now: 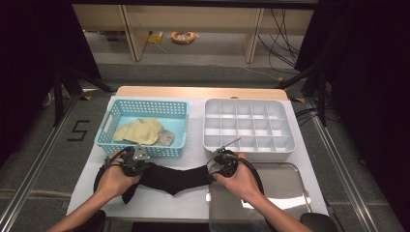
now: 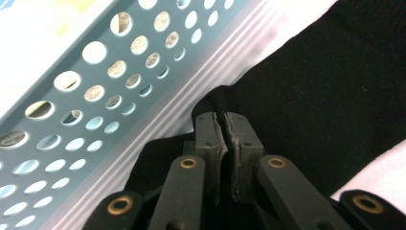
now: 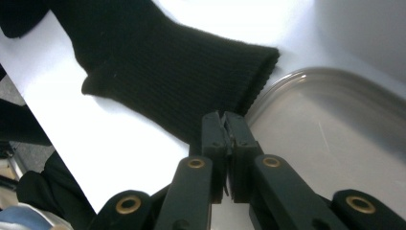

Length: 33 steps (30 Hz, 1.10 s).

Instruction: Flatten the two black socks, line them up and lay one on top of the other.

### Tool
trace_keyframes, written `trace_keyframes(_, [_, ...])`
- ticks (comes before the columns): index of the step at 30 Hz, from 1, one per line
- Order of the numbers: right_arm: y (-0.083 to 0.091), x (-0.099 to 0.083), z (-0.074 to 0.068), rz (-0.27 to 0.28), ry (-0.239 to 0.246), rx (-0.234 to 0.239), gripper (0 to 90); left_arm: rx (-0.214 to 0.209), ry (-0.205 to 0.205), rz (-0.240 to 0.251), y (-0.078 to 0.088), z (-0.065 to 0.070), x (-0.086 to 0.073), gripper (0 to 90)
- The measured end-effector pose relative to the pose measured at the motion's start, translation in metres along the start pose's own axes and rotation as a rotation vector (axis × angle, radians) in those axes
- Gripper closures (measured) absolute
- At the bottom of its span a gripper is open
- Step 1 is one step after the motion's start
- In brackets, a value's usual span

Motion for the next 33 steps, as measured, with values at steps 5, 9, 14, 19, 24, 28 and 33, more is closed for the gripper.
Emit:
trace_keyframes(5, [0.006,-0.003,0.004,0.018,-0.026,0.008,81.7,-0.023,0.079,0.159,0.014,-0.003,0.010,71.7])
trace_keyframes(9, [0.015,-0.006,0.016,0.055,-0.039,-0.001,79.4,0.014,0.075,0.204,0.046,-0.014,0.013,62.9])
trace_keyframes(14, [0.021,-0.014,0.023,0.072,-0.070,-0.013,77.8,-0.001,0.125,0.210,0.064,-0.020,0.004,57.1])
trace_keyframes(19, [0.023,-0.018,0.026,0.074,-0.076,-0.011,76.8,-0.049,0.190,0.194,0.062,-0.018,-0.012,53.0])
trace_keyframes(24, [0.023,-0.018,0.025,0.073,-0.080,-0.007,76.0,-0.130,0.186,0.126,0.053,-0.001,-0.020,45.1])
trace_keyframes(28, [0.022,-0.017,0.025,0.084,-0.063,-0.005,75.6,-0.134,0.128,0.067,0.043,0.005,-0.023,46.6])
trace_keyframes(33, [0.023,-0.018,0.026,0.083,-0.076,-0.010,75.4,-0.164,0.143,0.032,0.035,0.009,-0.029,71.3])
Point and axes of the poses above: each handheld gripper's, and its own axes: y roughly backward along the jaws, x roughly out of its top, z roughly to its right, the point moved 8 cm from there along -y, roughly forward along the jaws, and after that the axes turned 15 degrees about -x, right-handed, at the moved point
